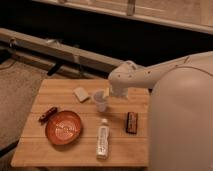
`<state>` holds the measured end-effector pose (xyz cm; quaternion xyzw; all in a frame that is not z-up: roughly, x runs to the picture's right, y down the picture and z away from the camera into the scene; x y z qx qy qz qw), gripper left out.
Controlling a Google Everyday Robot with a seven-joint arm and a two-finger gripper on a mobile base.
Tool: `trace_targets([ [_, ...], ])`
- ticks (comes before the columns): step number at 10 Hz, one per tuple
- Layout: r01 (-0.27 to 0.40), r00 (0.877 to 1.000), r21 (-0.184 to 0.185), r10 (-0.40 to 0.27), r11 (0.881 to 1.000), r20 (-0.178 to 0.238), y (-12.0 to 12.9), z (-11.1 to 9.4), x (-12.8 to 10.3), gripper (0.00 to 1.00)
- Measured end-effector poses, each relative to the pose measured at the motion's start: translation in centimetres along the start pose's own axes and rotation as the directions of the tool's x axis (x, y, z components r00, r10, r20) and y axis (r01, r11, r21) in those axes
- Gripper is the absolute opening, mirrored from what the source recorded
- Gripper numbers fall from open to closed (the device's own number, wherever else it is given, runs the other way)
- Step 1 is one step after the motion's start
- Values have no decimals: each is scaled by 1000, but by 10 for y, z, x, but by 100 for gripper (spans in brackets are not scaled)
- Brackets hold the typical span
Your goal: Place the ceramic cup in the ceramic bowl
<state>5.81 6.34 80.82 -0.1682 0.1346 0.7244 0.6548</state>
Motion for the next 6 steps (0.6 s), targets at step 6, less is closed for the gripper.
trace_targets([
  [6, 52, 998, 5, -52, 999, -34, 24, 21, 2, 80],
])
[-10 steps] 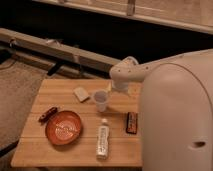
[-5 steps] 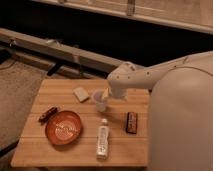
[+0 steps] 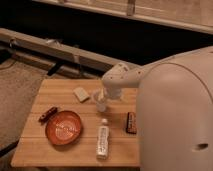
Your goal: Place the ceramic cup in the ceramic bowl
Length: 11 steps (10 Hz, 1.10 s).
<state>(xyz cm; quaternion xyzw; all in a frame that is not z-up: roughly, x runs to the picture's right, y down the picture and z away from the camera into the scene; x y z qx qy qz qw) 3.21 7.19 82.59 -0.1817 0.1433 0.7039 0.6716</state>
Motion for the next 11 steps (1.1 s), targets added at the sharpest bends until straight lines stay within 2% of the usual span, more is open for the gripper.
trace_targets([
  [2, 6, 1000, 10, -6, 1000, -2, 2, 5, -6, 78],
  [3, 19, 1000, 19, -19, 1000, -8, 4, 11, -5, 71],
  [7, 49, 998, 27, -48, 998, -31, 15, 29, 4, 31],
  [9, 71, 997, 1, -71, 997, -21, 26, 20, 11, 11],
  [10, 95, 995, -19, -95, 995, -9, 34, 9, 18, 3],
  [11, 122, 992, -43, -122, 992, 1, 45, -4, 30, 0],
])
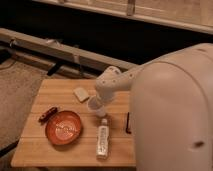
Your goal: Place the ceramic cup in the ceramic bowl
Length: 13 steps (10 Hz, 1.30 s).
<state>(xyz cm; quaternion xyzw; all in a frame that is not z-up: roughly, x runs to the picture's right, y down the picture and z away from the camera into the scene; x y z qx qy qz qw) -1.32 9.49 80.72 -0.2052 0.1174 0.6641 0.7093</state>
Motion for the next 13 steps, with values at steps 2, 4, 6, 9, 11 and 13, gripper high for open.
trace_targets([
  [2, 64, 998, -43, -63, 997, 18, 28, -25, 28, 0],
  [4, 155, 988, -88, -152, 984, 41, 62, -53, 61, 0],
  [6, 253, 967, -130, -247, 959, 63, 93, -75, 88, 0],
  [9, 398, 917, -186, -388, 899, 88, 141, -90, 105, 0],
  [11, 445, 895, -203, -438, 872, 83, 161, -84, 99, 0],
  [13, 470, 882, -208, -465, 858, 73, 177, -73, 88, 0],
])
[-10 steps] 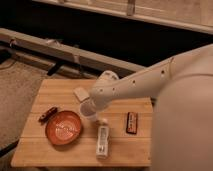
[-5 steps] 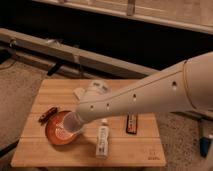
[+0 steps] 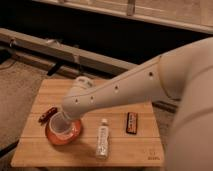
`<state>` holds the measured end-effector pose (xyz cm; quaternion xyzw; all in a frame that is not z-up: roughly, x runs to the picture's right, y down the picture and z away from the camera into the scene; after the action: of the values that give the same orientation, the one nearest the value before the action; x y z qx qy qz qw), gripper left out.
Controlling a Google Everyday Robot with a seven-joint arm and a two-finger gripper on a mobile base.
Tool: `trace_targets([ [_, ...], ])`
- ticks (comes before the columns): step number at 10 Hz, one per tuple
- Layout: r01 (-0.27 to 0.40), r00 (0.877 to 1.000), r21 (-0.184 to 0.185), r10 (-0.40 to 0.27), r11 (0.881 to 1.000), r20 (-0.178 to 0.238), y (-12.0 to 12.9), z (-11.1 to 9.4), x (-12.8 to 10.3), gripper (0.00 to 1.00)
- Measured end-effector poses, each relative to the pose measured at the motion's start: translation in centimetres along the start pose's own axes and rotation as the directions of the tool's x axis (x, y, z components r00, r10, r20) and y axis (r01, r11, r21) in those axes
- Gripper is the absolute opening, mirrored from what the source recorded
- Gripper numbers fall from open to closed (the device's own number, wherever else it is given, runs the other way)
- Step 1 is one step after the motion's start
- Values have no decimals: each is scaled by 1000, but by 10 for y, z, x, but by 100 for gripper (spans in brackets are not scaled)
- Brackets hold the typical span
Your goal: Place the ceramic cup in the ceramic bowl
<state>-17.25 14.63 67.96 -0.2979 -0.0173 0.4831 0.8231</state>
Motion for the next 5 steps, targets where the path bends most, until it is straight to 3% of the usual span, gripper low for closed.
trace_targets([
  [2, 19, 1000, -11, -19, 1000, -20, 3, 17, -13, 7],
  [5, 11, 998, -19, -13, 1000, -56, 0, 39, -20, 37],
])
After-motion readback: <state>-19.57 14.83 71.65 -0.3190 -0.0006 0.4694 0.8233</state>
